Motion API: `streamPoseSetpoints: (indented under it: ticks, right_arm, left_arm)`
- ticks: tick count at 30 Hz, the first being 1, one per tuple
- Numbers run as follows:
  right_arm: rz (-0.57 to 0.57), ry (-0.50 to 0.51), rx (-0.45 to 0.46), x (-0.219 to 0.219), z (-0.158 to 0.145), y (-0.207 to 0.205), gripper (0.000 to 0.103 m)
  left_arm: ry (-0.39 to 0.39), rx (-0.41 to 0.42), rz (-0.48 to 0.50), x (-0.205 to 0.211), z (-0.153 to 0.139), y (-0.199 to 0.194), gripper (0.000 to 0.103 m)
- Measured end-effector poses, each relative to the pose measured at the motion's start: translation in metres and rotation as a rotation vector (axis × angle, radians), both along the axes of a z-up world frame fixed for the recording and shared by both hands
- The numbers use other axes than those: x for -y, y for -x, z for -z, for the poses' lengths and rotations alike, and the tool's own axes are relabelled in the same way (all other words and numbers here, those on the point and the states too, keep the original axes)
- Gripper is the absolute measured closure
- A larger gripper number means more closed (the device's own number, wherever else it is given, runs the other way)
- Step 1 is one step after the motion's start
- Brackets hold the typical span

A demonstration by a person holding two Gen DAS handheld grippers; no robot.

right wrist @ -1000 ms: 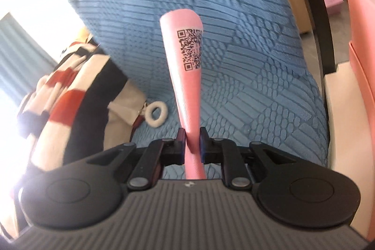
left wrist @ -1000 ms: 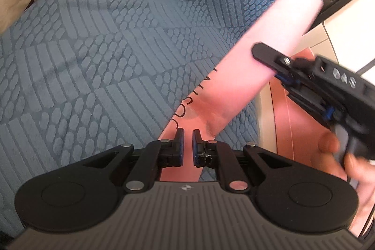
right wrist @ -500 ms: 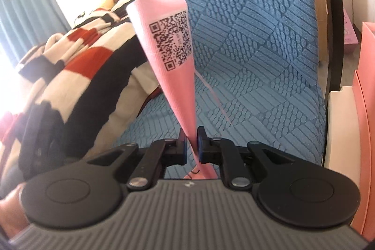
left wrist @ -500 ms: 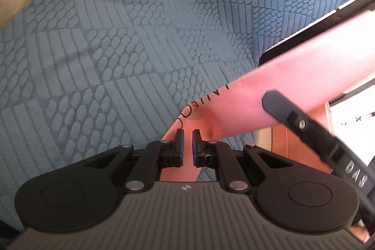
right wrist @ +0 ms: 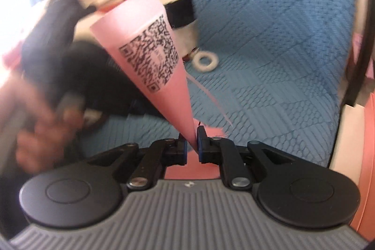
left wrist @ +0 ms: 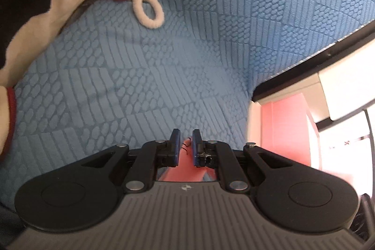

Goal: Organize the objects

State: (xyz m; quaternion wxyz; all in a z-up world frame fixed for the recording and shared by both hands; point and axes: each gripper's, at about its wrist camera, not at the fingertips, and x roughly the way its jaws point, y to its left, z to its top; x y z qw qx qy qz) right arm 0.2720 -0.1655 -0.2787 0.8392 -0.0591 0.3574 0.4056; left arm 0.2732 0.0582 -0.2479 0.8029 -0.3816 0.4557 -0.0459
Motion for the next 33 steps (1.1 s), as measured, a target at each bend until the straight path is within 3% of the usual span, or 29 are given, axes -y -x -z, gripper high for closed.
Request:
streamPoseSetpoints:
  ticks: [6,11,15,27,33]
  right_arm:
    - [-0.121,0.100,0.002,-0.010,0.018,0.014,0.091]
    - [-0.142,0.119,-0.005,-0.011,0.024,0.013,0.091]
    - [-0.169,0.141,0.002,-0.016,0.028,0.013,0.091]
    - [-0.205,0.190,-0.029,-0.014,0.029,0.015,0.080]
    - [-0.178,0.198,-0.091,0.006,0.018,0.025,0.080]
  left_arm:
    - [0.064,-0.006,0.083,0.003,0.002,-0.005,0.092]
    - [0.067,-0.021,0.193,0.018,0.007,-0.013,0.092]
    - [0.023,-0.062,0.251,0.031,0.017,-0.018,0.092]
    - [0.003,-0.084,0.277,0.037,0.032,-0.018,0.092]
    - [-0.023,-0.078,0.290,0.040,0.029,-0.015,0.092]
